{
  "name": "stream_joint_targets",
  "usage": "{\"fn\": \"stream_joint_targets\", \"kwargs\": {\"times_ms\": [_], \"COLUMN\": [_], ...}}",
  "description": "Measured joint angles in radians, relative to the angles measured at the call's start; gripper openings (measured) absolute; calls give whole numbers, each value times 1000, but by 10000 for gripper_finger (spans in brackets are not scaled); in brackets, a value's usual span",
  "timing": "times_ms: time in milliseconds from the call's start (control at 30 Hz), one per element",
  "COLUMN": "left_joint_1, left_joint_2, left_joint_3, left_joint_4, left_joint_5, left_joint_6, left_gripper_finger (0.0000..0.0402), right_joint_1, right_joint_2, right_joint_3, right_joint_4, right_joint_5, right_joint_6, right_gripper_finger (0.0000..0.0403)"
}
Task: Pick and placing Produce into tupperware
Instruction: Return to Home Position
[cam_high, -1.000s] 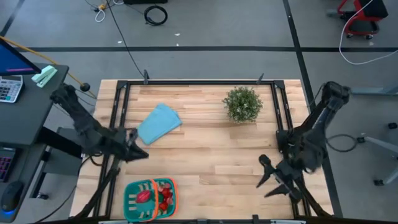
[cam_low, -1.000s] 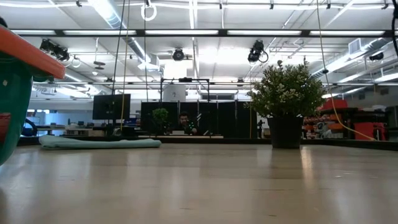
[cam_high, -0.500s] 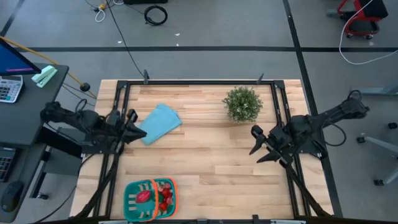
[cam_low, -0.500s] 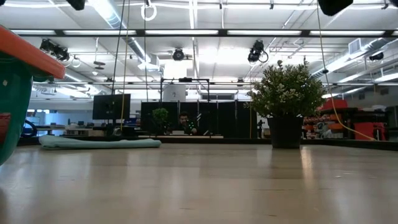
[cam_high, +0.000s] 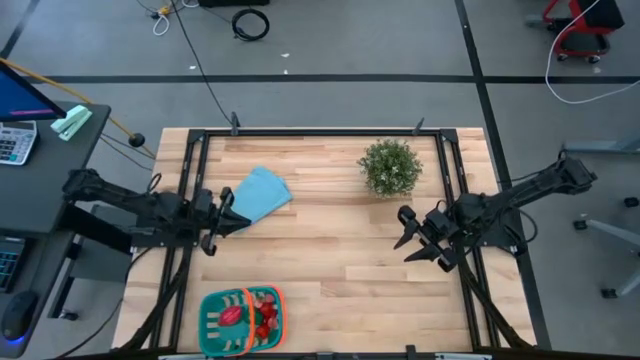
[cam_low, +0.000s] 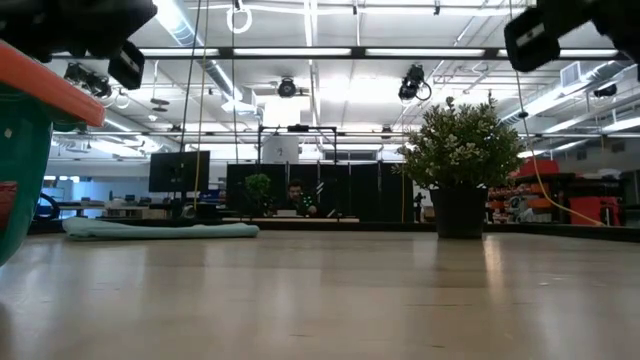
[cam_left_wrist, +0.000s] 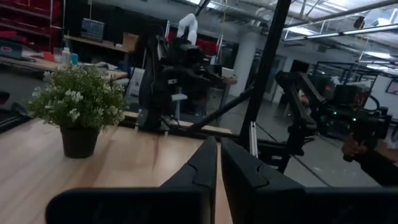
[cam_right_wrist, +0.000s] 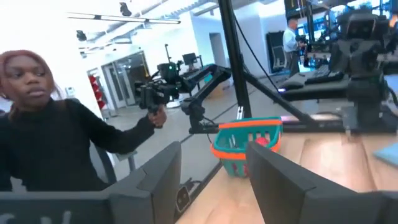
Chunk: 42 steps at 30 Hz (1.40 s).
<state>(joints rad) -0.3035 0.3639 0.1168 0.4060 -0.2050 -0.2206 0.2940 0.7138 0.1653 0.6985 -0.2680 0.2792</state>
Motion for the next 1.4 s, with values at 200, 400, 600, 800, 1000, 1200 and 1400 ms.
{"fn": "stream_joint_targets", "kwargs": {"times_ms": [200, 400, 600, 800, 1000, 1200, 1400], "left_joint_1": [5, 81, 112, 112, 112, 112, 112], "left_joint_2": [-3, -73, -113, -112, -117, -109, -109], "left_joint_3": [3, 90, 216, 258, 262, 174, 83], "left_joint_4": [-37, -127, -403, -409, -413, -282, -181], "left_joint_5": [-1, -4, -3, -3, -3, -3, -3], "left_joint_6": [16, 33, 27, 48, 33, 29, 30], "left_gripper_finger": [34, 27, 24, 34, 28, 21, 30], "right_joint_1": [-18, -102, -218, -389, -500, -501, -495], "right_joint_2": [-32, -153, -290, -421, -531, -515, -499], "right_joint_3": [-80, -106, -105, -101, -76, -134, -155], "right_joint_4": [13, 3, -126, -191, -186, -193, -194], "right_joint_5": [-1, -127, -244, -401, -503, -323, -244], "right_joint_6": [2, -27, -12, 72, 134, 75, 76], "right_gripper_finger": [188, 188, 188, 188, 188, 188, 188]}}
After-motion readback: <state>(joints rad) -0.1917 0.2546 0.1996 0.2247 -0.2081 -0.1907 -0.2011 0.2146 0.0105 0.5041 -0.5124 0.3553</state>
